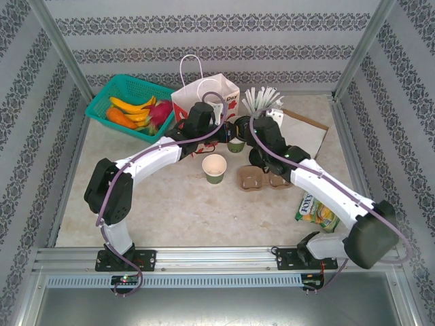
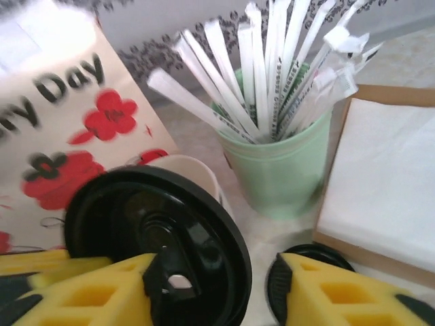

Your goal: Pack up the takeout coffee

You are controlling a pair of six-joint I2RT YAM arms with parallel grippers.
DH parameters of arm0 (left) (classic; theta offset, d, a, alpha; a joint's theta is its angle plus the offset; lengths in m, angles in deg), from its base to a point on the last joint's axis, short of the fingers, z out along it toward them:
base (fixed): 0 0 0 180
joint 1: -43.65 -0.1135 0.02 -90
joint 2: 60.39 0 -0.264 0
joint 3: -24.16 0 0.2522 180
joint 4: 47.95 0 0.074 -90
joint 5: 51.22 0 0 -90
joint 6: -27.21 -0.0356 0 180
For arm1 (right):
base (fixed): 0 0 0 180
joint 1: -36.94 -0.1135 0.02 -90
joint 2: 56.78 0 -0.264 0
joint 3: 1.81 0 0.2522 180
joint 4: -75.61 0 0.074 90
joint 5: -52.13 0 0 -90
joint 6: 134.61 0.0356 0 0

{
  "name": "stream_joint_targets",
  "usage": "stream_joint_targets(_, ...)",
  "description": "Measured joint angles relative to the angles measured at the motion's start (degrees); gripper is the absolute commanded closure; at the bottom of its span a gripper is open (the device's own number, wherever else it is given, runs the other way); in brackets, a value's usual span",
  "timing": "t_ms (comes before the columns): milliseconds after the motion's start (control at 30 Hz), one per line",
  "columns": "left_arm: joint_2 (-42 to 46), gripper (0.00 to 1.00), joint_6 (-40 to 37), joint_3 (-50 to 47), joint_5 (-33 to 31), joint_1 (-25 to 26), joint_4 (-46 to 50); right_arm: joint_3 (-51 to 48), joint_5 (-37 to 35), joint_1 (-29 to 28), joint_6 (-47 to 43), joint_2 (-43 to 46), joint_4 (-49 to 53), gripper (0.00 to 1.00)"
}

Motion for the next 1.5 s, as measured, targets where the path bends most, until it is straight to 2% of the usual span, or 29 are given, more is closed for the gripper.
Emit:
stream_joint_targets(33,0.0,1.00,-1.2,0.3,-0.4,0.0,0.0,0.0,0.9,0.6,0.6,1.1,-0.1,0.19)
stream_joint_targets(67,0.0,1.00,-2.7,0.8,-0.9,0.0,0.0,0.0,2.8,1.7,1.3,2.7,-0.3,0.03)
stream_joint_targets(267,1.7,1.00,-13.9,-0.3,-5.4,0.0,-3.9,0.4,15.8,6.3,10.2,7.6,-3.1,0.02)
stream_joint_targets(433,2.8,1.00,-23.9,-0.8,-12.3,0.0,-10.1,0.9,22.7,6.3,26.0,6.3,-7.4,0.15)
stream_joint_targets(567,3.0,1.00,-29.0,-1.8,-16.7,0.0,-16.2,0.8,25.4,6.3,39.6,3.5,-13.2,0.31)
stream_joint_targets(800,3.8,1.00,-34.5,-5.8,-20.2,0.0,-22.9,0.8,27.2,6.3,53.1,0.5,-21.1,0.38)
stream_joint_targets(967,3.7,1.00,-35.6,-4.9,-21.8,0.1,-22.2,0.8,25.8,5.7,55.8,0.7,-23.6,0.37)
stream_joint_targets(1200,3.4,1.00,-35.3,1.5,-23.3,0.1,-18.7,0.9,25.0,4.0,56.3,1.4,-25.6,0.40)
stream_joint_targets(1500,3.4,1.00,-34.5,1.7,-21.5,0.1,-16.9,3.6,27.5,4.0,59.1,-6.2,-30.4,0.43)
